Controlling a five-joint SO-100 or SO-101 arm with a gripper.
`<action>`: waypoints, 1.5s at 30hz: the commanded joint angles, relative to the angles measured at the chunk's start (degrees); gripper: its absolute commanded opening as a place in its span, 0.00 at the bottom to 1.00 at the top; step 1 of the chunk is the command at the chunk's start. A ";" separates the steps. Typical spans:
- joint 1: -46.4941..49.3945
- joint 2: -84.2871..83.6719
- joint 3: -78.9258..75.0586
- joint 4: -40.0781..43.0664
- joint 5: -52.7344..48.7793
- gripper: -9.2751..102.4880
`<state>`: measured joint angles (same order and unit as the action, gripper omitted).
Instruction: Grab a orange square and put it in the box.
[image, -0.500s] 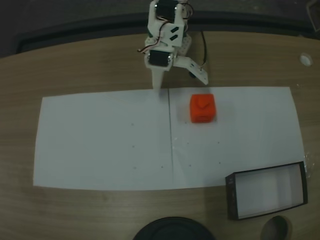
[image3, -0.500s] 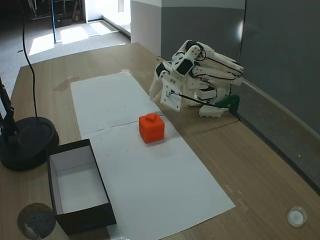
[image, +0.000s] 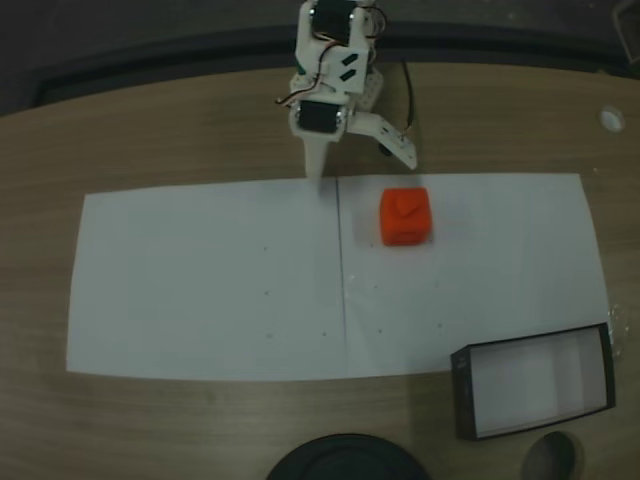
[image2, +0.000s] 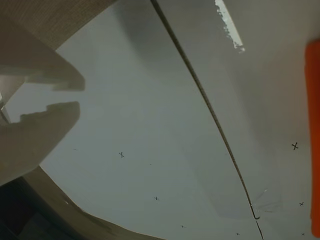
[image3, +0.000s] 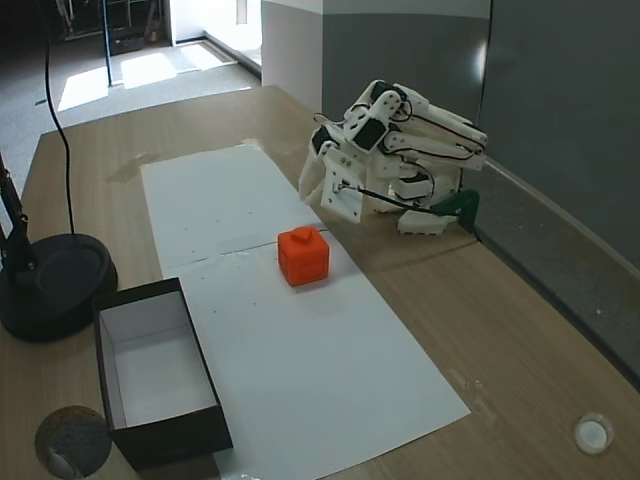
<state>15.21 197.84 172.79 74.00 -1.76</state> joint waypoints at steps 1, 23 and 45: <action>-0.09 1.41 -0.88 0.00 0.26 0.08; -5.80 -5.27 -22.50 -12.57 2.64 0.35; -34.45 -80.68 -66.97 17.31 12.39 0.39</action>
<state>-18.90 118.83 109.07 90.88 10.63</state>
